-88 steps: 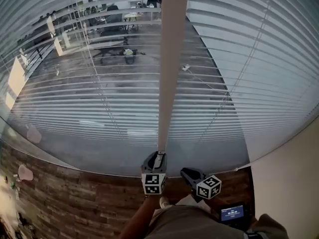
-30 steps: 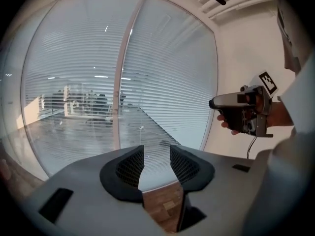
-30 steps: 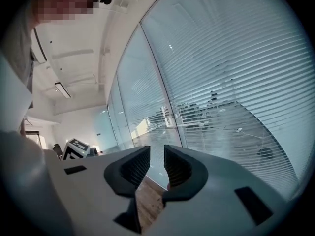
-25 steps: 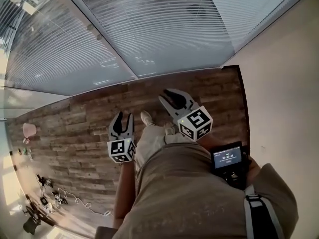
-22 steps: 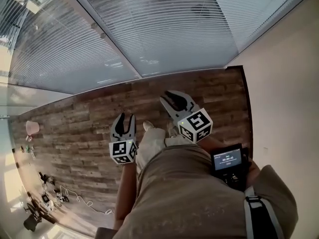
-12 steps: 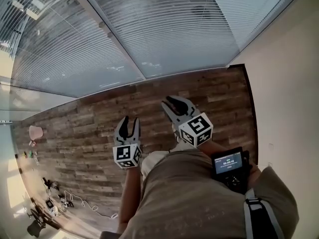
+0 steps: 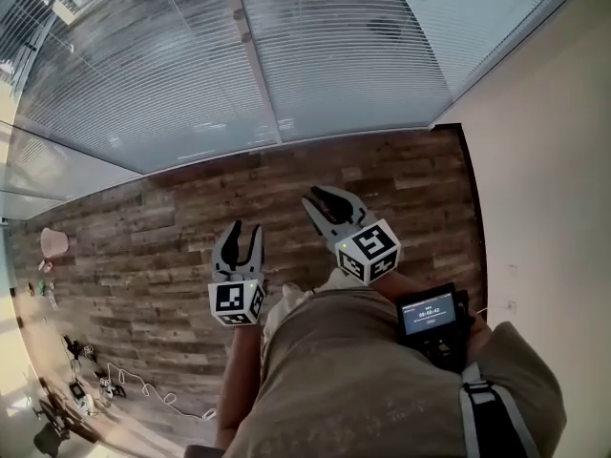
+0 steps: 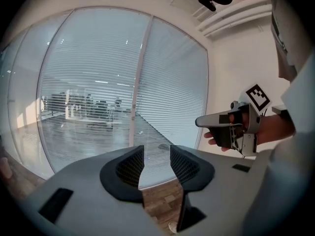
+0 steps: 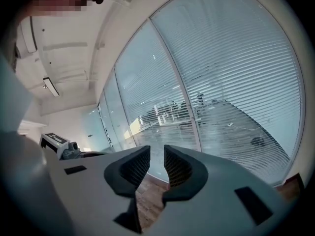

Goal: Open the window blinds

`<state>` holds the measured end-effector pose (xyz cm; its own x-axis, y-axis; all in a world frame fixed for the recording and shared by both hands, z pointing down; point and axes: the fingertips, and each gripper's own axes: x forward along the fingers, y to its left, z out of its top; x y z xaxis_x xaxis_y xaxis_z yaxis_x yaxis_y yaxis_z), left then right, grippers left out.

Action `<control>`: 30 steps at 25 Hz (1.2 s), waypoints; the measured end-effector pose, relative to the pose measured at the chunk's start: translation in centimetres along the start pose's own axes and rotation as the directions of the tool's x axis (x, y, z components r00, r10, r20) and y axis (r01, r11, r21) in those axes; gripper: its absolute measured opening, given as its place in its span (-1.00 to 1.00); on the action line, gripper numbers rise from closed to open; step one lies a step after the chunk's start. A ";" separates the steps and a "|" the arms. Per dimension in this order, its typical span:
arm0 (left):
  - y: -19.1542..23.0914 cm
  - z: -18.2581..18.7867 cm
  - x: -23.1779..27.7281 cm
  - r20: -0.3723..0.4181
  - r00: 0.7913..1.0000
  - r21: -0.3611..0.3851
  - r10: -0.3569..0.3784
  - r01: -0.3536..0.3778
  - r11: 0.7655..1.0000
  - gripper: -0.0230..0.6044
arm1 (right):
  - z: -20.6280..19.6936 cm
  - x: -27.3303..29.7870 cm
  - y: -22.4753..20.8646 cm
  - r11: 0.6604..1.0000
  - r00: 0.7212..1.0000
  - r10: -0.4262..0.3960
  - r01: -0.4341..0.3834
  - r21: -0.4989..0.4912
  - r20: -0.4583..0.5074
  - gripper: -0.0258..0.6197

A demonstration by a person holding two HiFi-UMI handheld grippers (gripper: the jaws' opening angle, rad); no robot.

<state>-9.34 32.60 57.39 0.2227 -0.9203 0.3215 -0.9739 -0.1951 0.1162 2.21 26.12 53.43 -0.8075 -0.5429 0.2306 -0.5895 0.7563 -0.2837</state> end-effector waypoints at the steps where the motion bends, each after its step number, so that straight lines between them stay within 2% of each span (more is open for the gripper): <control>1: 0.7 -0.3 -1.3 0.002 1.000 -0.007 -0.002 0.002 1.000 -0.41 | -0.4 0.0 1.3 1.000 1.000 -0.005 0.005 0.000 -0.001 -0.68; 6: 3.5 -2.5 -6.8 0.019 1.000 -0.021 -0.023 0.023 1.000 -0.41 | -2.7 -0.1 7.3 0.999 1.000 -0.030 0.030 -0.016 0.002 -0.68; 11: 3.0 -5.7 -11.5 0.032 0.997 -0.027 -0.074 0.075 0.997 -0.41 | -6.4 -3.4 12.0 0.997 0.998 -0.063 0.063 -0.034 -0.016 -0.68; 19: 1.4 -7.5 -15.8 0.033 0.994 -0.044 -0.105 0.107 0.993 -0.41 | -7.4 -6.6 15.5 0.996 0.997 -0.081 0.081 -0.044 0.006 -0.68; 24: -1.3 -7.6 -16.6 0.021 0.995 -0.037 -0.099 0.100 0.994 -0.41 | -7.3 -9.9 14.9 0.997 0.998 -0.066 0.067 -0.036 0.025 -0.68; 28: -6.0 -7.0 -16.8 0.028 0.995 -0.084 -0.096 0.098 0.992 -0.41 | -6.8 -15.0 12.3 0.996 0.996 -0.081 0.082 -0.022 0.048 -0.68; 30: -8.9 -6.6 -17.0 0.031 0.994 -0.082 -0.104 0.106 0.991 -0.41 | -6.9 -18.1 11.1 0.995 0.994 -0.098 0.098 -0.014 0.051 -0.68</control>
<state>-4.17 52.17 57.09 0.3210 -0.9054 0.2780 -0.9379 -0.2630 0.2263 10.47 46.87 52.56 -0.7461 -0.6319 0.2097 -0.6657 0.7044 -0.2463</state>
